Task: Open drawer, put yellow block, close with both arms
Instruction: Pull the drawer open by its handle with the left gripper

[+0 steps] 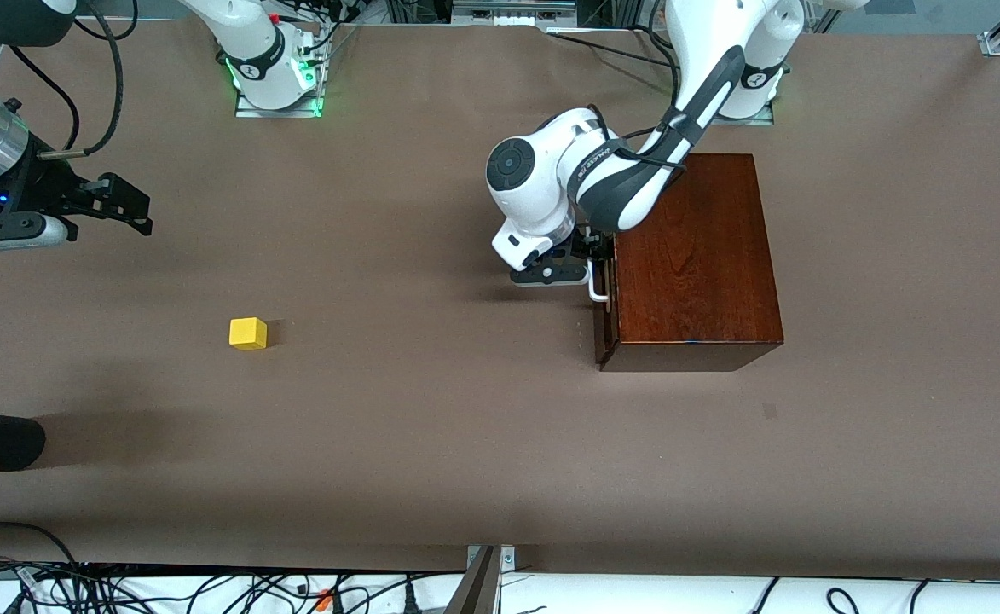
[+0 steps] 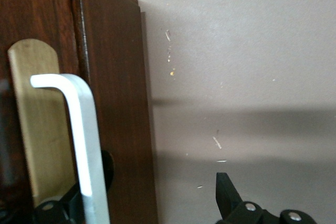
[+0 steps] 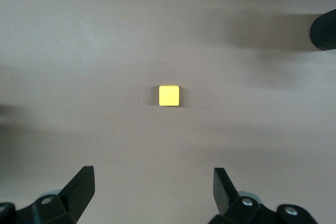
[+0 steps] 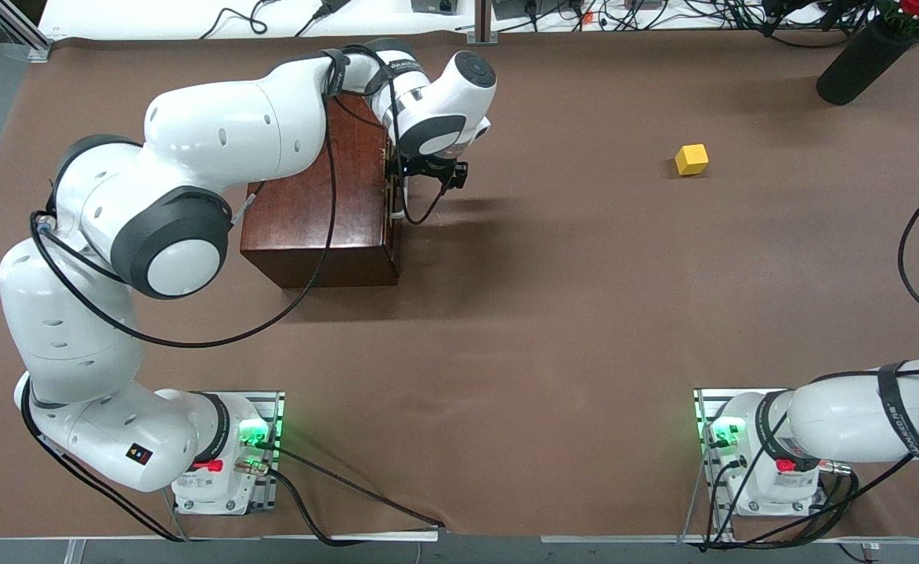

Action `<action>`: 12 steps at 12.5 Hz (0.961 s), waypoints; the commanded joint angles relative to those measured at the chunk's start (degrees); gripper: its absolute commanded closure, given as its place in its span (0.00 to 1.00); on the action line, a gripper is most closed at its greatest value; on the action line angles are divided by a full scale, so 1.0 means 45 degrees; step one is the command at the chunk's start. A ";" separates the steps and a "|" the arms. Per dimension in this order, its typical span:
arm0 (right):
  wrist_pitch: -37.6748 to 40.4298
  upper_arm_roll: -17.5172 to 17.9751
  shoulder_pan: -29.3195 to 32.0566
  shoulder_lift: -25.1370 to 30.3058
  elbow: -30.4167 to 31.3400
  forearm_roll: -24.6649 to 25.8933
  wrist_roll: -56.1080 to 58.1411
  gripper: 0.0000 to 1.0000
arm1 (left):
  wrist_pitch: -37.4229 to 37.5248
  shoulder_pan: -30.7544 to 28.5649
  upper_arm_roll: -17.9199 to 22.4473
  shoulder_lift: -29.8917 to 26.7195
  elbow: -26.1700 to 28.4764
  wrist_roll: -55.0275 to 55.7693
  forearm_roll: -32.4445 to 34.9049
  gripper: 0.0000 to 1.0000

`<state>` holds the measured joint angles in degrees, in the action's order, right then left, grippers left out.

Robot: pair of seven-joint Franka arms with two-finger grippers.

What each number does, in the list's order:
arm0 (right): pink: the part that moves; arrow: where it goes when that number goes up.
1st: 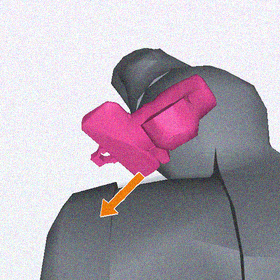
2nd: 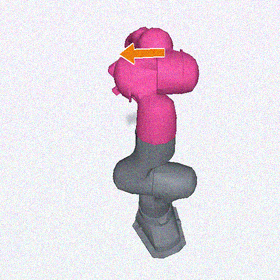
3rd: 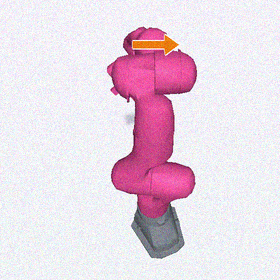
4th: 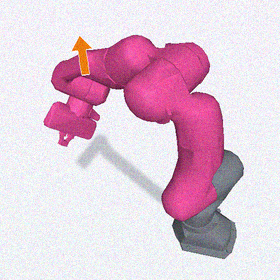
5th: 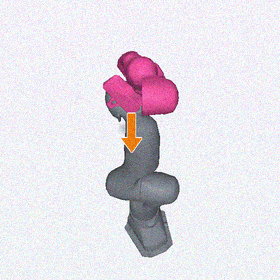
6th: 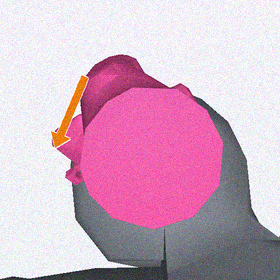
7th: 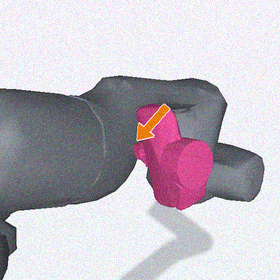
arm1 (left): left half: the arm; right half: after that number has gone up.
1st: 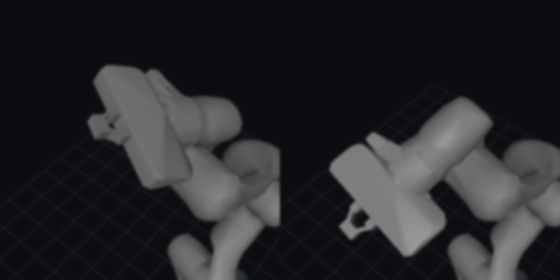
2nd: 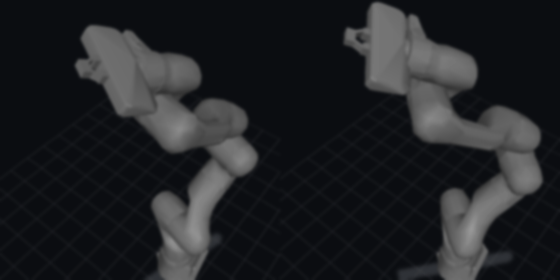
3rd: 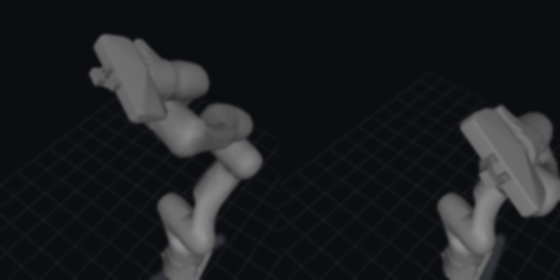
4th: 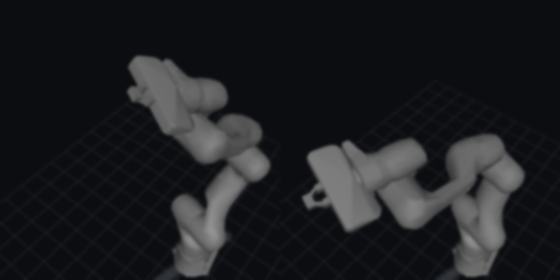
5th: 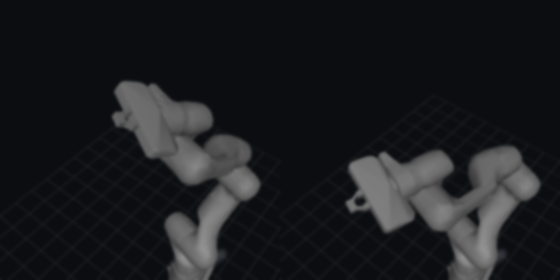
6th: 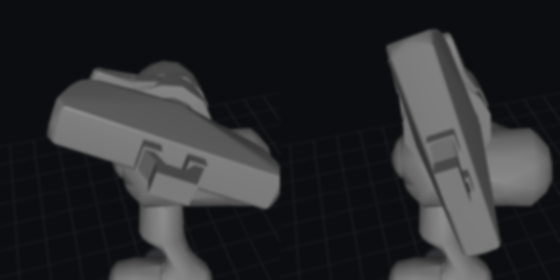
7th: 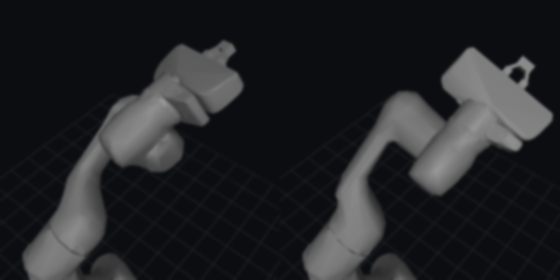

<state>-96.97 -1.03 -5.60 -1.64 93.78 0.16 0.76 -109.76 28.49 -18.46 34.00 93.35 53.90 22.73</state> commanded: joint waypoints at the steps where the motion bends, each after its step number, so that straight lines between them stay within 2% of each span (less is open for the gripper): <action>1: 0.0103 0.0093 0.0132 -0.0123 -0.0332 -0.0133 0.0164 0.00 | -0.0373 0.0231 0.0001 0.0061 -0.0159 0.0656 0.0302 0.00; 6: 0.0103 0.0093 0.0132 -0.0123 -0.0332 -0.0153 0.0164 0.00 | -0.1136 0.0680 -0.0117 0.0295 -0.0257 0.1399 0.0262 0.00; 12: 0.0083 0.0113 0.0132 -0.0123 -0.0332 -0.0094 0.0164 0.00 | -0.1156 0.1148 -0.0117 0.1114 -0.1603 0.1752 -0.0615 0.00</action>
<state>-96.97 -1.02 -5.60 -1.65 93.69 0.16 0.76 -114.74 31.50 -18.79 35.74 90.89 60.44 22.04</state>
